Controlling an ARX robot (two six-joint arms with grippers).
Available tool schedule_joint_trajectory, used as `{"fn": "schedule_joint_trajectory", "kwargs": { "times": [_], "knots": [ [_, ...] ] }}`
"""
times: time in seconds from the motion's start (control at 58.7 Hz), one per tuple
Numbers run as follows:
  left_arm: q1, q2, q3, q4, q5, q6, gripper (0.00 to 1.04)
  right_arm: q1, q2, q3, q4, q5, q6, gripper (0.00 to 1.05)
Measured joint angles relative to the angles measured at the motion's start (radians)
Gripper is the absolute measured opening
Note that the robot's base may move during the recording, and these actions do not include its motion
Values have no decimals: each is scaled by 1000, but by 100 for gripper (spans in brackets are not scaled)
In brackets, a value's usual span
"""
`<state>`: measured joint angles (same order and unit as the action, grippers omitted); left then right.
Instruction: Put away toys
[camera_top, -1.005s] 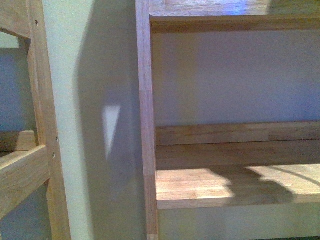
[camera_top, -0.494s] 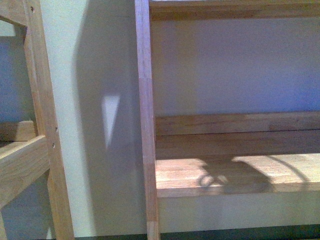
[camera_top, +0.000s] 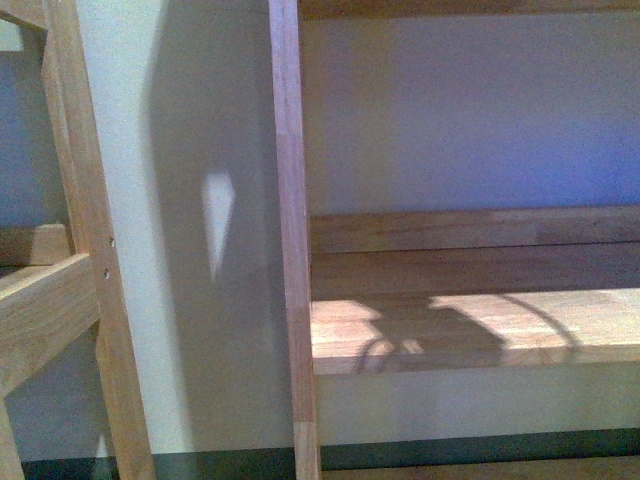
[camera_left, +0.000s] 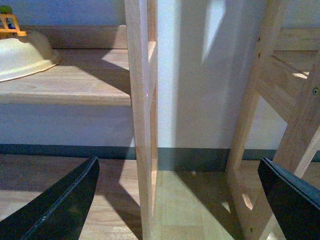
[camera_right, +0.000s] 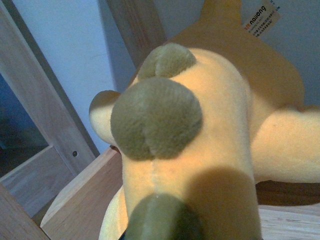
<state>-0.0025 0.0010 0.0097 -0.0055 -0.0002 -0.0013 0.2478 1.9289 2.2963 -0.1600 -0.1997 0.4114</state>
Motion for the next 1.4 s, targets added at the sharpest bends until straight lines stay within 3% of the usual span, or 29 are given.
{"fn": "schedule_joint_trajectory", "kwargs": {
  "times": [0.051, 0.238, 0.392, 0.545, 1.005, 1.243, 1.397],
  "knots": [
    [0, 0, 0, 0, 0, 0, 98, 0, -3, -7, 4, 0, 1, 7],
    [0, 0, 0, 0, 0, 0, 98, -4, -21, -39, 27, 2, 3, 35],
    [0, 0, 0, 0, 0, 0, 98, -20, -69, -110, 78, 24, -5, 66],
    [0, 0, 0, 0, 0, 0, 98, -74, -183, -232, 161, 118, -77, 99],
    [0, 0, 0, 0, 0, 0, 98, -258, -520, -598, 332, 156, -184, 98],
    [0, 0, 0, 0, 0, 0, 98, -380, -826, -969, 424, 64, -164, 98],
    [0, 0, 0, 0, 0, 0, 98, -486, -1073, -1255, 463, -44, -137, 98]
  ]
}}
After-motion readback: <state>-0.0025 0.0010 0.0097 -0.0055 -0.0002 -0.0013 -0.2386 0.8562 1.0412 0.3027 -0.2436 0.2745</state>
